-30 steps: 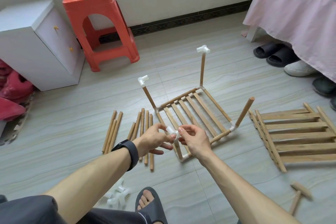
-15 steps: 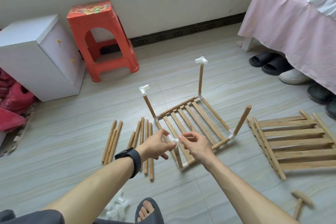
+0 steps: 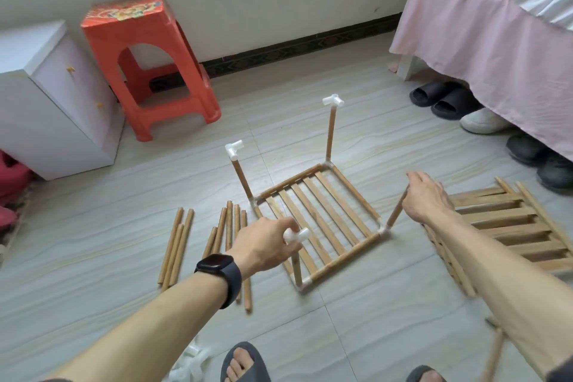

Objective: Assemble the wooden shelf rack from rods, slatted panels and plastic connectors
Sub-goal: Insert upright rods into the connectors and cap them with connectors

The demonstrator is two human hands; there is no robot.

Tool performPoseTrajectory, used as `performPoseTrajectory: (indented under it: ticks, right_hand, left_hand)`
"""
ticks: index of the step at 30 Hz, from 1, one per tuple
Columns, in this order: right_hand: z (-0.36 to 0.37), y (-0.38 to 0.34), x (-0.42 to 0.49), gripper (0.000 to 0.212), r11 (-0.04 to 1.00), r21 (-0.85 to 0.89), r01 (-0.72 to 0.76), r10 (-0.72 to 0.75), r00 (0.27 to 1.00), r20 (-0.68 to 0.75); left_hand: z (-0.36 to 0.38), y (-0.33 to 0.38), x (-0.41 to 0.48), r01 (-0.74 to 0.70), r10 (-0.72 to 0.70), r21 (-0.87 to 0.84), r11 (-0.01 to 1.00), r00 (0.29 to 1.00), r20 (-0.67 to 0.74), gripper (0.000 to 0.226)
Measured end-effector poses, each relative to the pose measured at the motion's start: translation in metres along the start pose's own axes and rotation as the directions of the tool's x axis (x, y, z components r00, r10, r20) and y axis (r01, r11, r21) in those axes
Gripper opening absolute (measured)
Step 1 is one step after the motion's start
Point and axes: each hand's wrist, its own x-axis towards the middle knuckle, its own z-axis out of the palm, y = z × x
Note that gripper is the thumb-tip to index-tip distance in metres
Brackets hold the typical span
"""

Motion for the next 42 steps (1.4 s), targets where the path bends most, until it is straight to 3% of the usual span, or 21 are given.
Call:
performPoseTrajectory:
  ticks: [6, 9, 12, 18, 22, 26, 30, 33, 39, 42]
  right_hand:
    - [0.017, 0.007, -0.037, 0.033, 0.995, 0.055, 0.078, -0.067, 0.983, -0.173]
    - [0.03, 0.009, -0.073, 0.021, 0.988, 0.11, 0.111, -0.08, 0.963, -0.255]
    - [0.044, 0.005, -0.106, 0.011, 0.973, 0.185, 0.137, -0.069, 0.942, -0.329]
    - [0.055, -0.011, -0.147, 0.017, 0.918, 0.315, 0.239, -0.147, 0.946, -0.29]
    - [0.061, -0.035, -0.156, 0.023, 0.879, 0.345, 0.328, -0.26, 0.938, -0.229]
    - [0.07, -0.059, -0.158, 0.022, 0.847, 0.384, 0.367, -0.315, 0.929, -0.194]
    - [0.075, -0.072, -0.156, 0.008, 0.782, 0.531, 0.327, -0.292, 0.944, -0.151]
    - [0.08, -0.072, -0.153, 0.007, 0.731, 0.624, 0.275, -0.273, 0.957, -0.101]
    - [0.088, -0.07, -0.147, 0.011, 0.759, 0.624, 0.185, -0.247, 0.969, 0.013]
    - [0.094, -0.069, -0.15, 0.02, 0.775, 0.6, 0.198, -0.249, 0.969, 0.001]
  left_hand:
    - [-0.007, -0.023, 0.015, 0.064, -0.063, 0.087, 0.994, 0.998, -0.008, 0.028]
    - [-0.015, -0.037, 0.025, 0.127, -0.11, 0.196, 0.972, 0.989, -0.093, 0.028]
    - [-0.024, -0.044, 0.038, 0.175, -0.148, 0.161, 0.971, 0.975, -0.165, 0.03]
    - [-0.028, -0.036, 0.054, 0.171, -0.166, 0.077, 0.982, 0.984, -0.068, 0.066]
    - [-0.024, -0.029, 0.046, 0.15, -0.151, 0.069, 0.986, 0.989, -0.001, 0.06]
    - [-0.009, -0.021, 0.026, 0.05, -0.054, 0.071, 0.996, 0.997, 0.048, 0.041]
    - [0.003, -0.001, 0.005, -0.094, 0.099, -0.065, 0.993, 0.992, 0.079, 0.032]
    - [0.011, 0.016, 0.001, -0.173, 0.175, -0.103, 0.979, 0.984, 0.011, 0.029]
    - [0.023, 0.03, 0.006, -0.358, 0.371, 0.232, 0.905, 0.928, -0.017, 0.05]
    - [0.016, 0.027, 0.007, -0.414, 0.437, 0.319, 0.852, 0.899, -0.002, 0.052]
